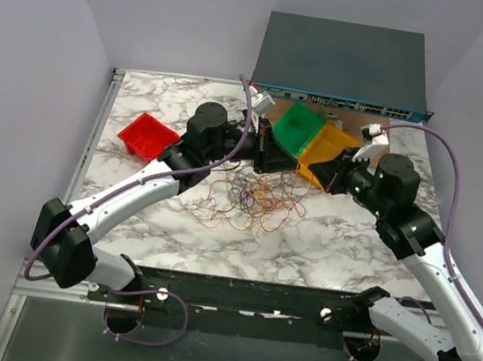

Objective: Untangle the cables
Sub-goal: Place the cable in the bin, then untie the cable.

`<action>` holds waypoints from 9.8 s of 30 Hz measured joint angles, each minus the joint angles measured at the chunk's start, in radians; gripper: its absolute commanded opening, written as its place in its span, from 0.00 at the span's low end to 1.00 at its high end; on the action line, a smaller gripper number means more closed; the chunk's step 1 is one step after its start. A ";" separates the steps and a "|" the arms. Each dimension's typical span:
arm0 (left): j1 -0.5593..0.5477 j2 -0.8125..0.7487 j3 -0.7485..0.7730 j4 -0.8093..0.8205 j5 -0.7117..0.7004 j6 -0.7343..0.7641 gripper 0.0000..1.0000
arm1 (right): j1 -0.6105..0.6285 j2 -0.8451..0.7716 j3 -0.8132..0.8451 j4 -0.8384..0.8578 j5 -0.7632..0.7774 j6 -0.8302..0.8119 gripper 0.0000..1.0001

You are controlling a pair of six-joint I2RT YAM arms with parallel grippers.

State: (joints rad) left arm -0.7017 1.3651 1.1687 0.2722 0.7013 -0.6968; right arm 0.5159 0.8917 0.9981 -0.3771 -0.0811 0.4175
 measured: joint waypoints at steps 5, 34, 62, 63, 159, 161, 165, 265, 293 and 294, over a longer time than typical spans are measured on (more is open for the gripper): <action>0.049 -0.021 0.003 -0.145 -0.001 0.018 0.00 | 0.000 0.073 -0.013 0.120 -0.128 -0.008 0.01; 0.585 -0.244 -0.021 -0.512 -0.479 0.062 0.00 | 0.180 0.945 0.753 0.435 -0.185 0.024 0.01; 0.808 0.277 0.069 -0.523 -0.652 0.143 0.00 | 0.369 1.647 1.220 0.496 -0.066 0.007 0.01; 0.810 0.283 0.072 -0.523 -0.657 0.151 0.00 | 0.370 1.665 1.231 0.496 -0.062 0.007 0.01; 0.456 -0.271 -0.484 -0.237 -0.441 0.140 0.94 | 0.341 0.870 0.274 0.427 0.263 0.061 0.72; 0.397 -0.267 -0.521 -0.217 -0.429 0.151 0.93 | 0.339 0.768 0.173 0.394 0.276 0.060 0.71; 0.326 -0.244 -0.570 -0.183 -0.407 0.176 0.92 | 0.337 0.572 0.023 0.314 0.291 0.060 0.70; 0.206 -0.074 -0.545 0.183 -0.035 0.264 0.00 | 0.274 0.282 -0.103 0.111 0.217 0.517 0.61; 0.206 -0.116 -0.595 0.254 -0.058 0.291 0.00 | 0.274 0.367 -0.211 0.289 0.203 0.837 0.01; 0.206 -0.122 -0.595 0.250 -0.065 0.293 0.00 | 0.274 0.351 -0.211 0.282 0.212 0.834 0.01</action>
State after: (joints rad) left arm -0.4957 1.2430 0.5735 0.5224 0.6365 -0.4034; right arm 0.7898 1.2427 0.7868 -0.0956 0.1310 1.2514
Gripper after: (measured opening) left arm 0.015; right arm 0.025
